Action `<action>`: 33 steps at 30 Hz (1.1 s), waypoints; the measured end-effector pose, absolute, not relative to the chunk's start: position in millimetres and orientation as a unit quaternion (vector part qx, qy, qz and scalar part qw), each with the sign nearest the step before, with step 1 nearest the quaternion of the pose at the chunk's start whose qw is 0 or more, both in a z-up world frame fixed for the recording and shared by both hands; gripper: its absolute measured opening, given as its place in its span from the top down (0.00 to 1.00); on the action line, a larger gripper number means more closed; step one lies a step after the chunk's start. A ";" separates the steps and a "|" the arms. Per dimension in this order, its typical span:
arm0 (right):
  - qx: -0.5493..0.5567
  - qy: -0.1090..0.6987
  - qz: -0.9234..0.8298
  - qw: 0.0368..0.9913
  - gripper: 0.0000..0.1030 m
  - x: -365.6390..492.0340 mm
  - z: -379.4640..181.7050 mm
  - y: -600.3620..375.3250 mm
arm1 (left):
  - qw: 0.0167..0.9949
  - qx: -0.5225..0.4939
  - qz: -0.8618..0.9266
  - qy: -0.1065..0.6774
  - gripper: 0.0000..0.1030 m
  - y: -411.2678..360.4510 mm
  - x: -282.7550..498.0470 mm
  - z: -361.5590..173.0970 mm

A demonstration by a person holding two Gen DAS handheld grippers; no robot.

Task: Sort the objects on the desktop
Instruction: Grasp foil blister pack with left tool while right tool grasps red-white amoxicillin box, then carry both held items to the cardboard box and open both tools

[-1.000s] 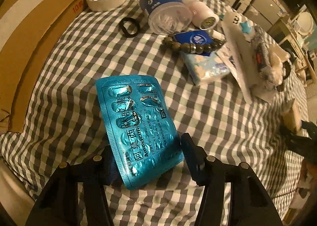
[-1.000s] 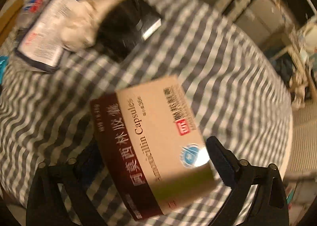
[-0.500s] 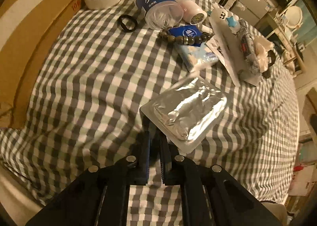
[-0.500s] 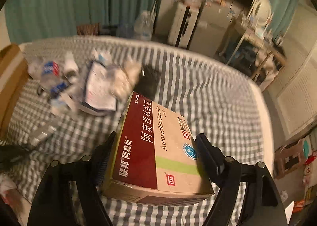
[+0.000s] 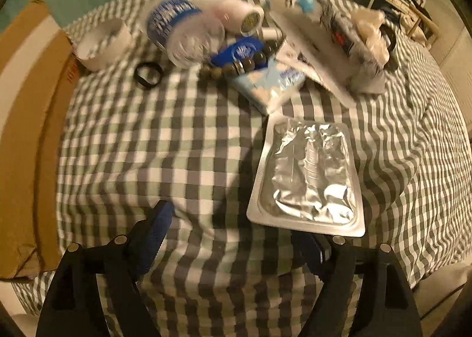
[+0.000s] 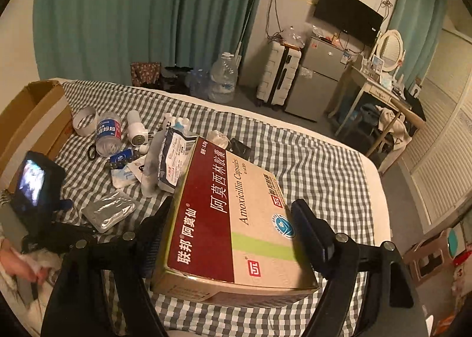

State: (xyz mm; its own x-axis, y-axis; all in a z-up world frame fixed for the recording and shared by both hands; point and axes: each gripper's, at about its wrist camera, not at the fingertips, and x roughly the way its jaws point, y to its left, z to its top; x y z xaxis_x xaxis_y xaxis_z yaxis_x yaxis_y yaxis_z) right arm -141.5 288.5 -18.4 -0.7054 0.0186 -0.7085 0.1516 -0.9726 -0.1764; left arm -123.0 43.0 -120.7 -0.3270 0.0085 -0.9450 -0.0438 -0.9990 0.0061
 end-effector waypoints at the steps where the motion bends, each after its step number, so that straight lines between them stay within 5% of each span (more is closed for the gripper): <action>1: 0.384 0.105 -0.916 0.038 0.24 -143.8 -19.3 291.0 | 0.019 -0.583 0.812 0.015 0.19 44.3 -121.8 -120.1; 6: 0.385 0.097 -0.917 0.040 0.24 -150.0 -24.4 294.5 | 0.052 -0.569 0.820 -0.018 0.10 56.2 -102.4 -100.0; 13: 0.388 0.100 -0.916 0.034 0.24 -158.2 -31.8 292.1 | 0.094 -0.590 0.795 -0.100 0.10 88.7 -109.1 -94.0; 21: 0.384 0.132 -0.913 0.034 0.24 -160.5 -37.2 279.2 | 0.017 -0.604 0.786 -0.129 0.07 100.1 -158.6 -137.0; 23: 0.382 0.139 -0.913 0.037 0.24 -159.3 -38.5 275.0 | -0.009 -0.591 0.800 -0.100 0.15 103.7 -163.3 -135.2; 24: 0.382 0.141 -0.913 0.036 0.24 -159.0 -38.5 273.9 | -0.023 -0.591 0.802 -0.085 0.32 104.9 -163.0 -133.8; 33: 0.364 0.163 -0.916 0.032 0.24 -154.4 -25.5 258.2 | 0.001 -0.571 0.819 -0.064 0.32 88.4 -140.5 -105.0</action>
